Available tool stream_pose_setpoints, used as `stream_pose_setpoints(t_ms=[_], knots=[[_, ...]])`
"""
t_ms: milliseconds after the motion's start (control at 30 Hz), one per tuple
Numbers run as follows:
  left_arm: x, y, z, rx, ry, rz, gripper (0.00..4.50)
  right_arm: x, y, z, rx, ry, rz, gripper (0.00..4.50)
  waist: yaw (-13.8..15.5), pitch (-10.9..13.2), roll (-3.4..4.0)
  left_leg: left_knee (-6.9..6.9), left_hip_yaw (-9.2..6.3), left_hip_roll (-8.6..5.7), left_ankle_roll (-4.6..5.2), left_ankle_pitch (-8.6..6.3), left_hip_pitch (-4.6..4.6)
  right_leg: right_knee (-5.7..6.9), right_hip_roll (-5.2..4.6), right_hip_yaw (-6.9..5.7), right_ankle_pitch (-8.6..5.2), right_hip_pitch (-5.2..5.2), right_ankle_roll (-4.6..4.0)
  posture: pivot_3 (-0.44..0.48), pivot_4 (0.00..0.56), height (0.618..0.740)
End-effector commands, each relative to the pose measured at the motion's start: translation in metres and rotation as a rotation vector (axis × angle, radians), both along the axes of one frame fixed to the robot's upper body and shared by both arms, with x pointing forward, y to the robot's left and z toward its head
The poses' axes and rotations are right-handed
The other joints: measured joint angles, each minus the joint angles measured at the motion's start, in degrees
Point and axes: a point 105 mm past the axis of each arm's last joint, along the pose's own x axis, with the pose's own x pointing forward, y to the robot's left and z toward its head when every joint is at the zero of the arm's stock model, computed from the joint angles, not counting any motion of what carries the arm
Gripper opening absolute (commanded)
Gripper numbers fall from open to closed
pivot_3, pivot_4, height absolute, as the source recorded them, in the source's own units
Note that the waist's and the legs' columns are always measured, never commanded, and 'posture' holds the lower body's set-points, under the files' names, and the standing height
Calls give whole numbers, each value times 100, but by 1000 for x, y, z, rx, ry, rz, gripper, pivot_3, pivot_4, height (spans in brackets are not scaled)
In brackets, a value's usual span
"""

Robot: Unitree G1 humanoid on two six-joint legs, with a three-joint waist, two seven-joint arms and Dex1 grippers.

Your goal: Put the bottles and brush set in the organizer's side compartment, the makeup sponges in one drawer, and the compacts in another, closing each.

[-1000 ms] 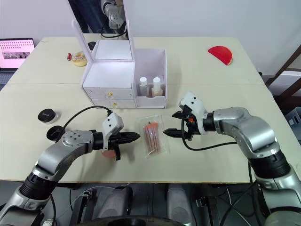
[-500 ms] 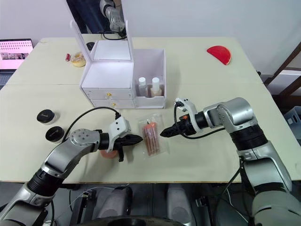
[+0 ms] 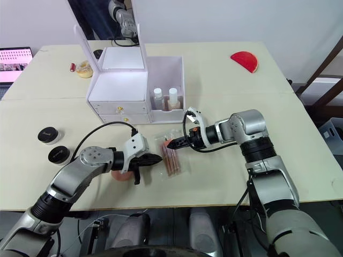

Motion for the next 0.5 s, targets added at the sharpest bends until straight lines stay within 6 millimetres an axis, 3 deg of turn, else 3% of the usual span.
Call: stream_pose_setpoints(t_ms=[33, 133, 167, 500], knots=[[-2, -3, 4, -6, -16, -21, 0, 1, 7, -4, -8, 12, 11, 1747, 3, 1, 1, 0, 0, 0, 0, 0, -2, -1, 0, 0, -1, -1, 1, 0, 150, 739], [-1, -1, 5, -4, -18, -16, 0, 4, 6, -4, -8, 5, 7, 208, 1, 1, 1, 0, 0, 0, 0, 0, -5, -2, 0, 0, -1, -2, 4, 0, 150, 739], [-1, 0, 5, -4, -19, -15, 0, 4, 6, -4, -7, 3, 8, 41, 1, 1, 1, 0, 0, 0, 0, 0, -5, -2, 0, 0, -1, -2, 5, 0, 150, 739], [3, 4, 12, -18, -50, 7, 0, 5, 5, 3, 30, 3, 9, 41, 5, 1, 2, 0, -2, 0, 0, 0, -6, -2, 0, 0, -1, -3, 5, 0, 150, 739]])
